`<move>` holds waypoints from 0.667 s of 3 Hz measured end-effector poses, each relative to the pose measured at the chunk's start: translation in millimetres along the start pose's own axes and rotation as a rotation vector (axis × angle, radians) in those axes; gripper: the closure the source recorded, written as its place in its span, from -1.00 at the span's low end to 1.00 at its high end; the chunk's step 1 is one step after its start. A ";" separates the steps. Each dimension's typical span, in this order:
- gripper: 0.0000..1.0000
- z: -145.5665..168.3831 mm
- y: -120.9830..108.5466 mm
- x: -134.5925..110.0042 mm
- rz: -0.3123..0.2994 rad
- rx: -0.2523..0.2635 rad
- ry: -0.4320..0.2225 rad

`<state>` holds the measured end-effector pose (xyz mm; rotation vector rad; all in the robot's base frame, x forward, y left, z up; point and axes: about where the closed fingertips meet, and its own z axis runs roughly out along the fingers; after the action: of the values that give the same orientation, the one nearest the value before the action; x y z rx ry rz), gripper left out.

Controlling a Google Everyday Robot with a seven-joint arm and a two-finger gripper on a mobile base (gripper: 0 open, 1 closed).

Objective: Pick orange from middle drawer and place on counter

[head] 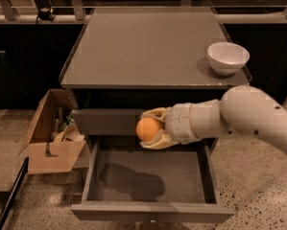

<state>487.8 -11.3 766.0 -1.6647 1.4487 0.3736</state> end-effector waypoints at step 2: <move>1.00 -35.0 -15.1 -3.9 -0.052 -0.076 -0.115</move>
Offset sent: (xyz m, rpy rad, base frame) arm 0.0079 -0.0192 0.0208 0.0616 -0.0098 0.0764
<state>489.7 -36.2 795.0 -1.7092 1.3191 0.4925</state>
